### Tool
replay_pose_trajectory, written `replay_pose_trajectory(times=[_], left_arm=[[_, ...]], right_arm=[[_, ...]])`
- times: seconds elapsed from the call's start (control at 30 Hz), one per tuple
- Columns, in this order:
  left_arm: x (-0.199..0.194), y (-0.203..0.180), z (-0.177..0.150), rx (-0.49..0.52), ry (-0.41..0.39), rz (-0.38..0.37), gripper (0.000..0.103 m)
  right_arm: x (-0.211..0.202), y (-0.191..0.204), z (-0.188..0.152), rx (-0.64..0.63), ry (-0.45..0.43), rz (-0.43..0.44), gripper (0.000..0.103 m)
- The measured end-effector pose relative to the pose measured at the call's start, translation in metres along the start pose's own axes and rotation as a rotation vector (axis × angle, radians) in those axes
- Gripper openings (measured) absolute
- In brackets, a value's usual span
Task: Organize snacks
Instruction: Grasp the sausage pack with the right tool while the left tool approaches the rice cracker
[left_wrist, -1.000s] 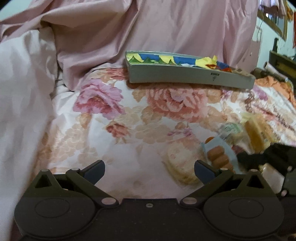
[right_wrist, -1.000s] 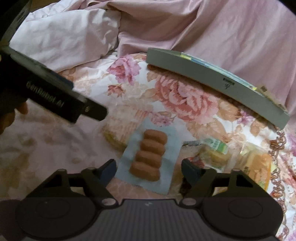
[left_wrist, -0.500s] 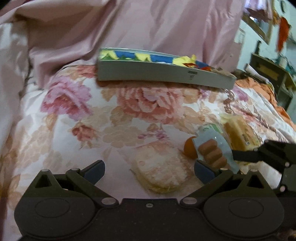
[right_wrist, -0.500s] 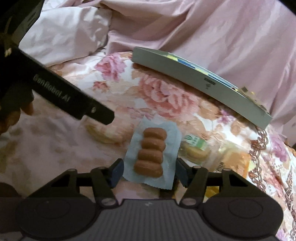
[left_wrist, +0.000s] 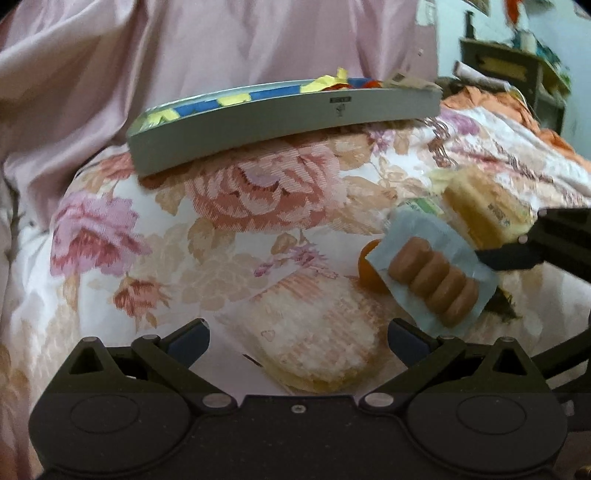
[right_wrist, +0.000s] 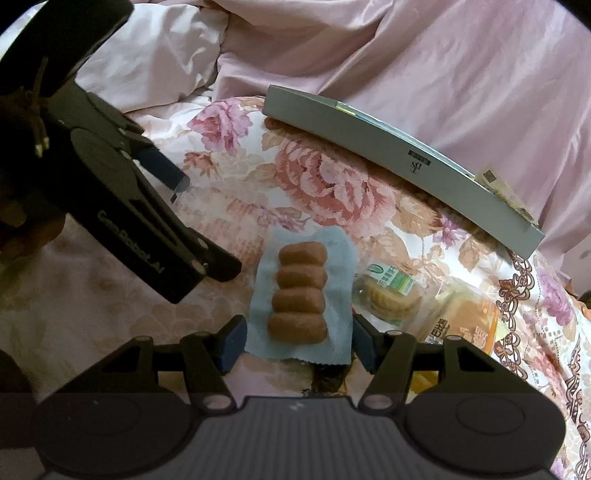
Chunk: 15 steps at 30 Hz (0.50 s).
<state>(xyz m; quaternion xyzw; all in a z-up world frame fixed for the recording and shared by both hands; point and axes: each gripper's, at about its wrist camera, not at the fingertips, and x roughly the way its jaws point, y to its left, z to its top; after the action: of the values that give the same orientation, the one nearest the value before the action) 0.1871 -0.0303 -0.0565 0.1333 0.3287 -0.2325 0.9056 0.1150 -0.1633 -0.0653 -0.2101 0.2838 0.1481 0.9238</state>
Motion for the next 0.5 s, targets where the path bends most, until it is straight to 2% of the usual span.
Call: replay_pose_trajectory(times=[0.3, 0.5], left_arm=[[0.008, -0.02, -0.001, 0.227, -0.041, 0.021, 0.102], [0.008, -0.02, -0.003, 0.26, -0.059, 0.014, 0.102]], right_arm=[[0.002, 0.0, -0.003, -0.003, -0.024, 0.002, 0.066], [0.003, 0.003, -0.004, -0.025, -0.037, -0.008, 0.066]])
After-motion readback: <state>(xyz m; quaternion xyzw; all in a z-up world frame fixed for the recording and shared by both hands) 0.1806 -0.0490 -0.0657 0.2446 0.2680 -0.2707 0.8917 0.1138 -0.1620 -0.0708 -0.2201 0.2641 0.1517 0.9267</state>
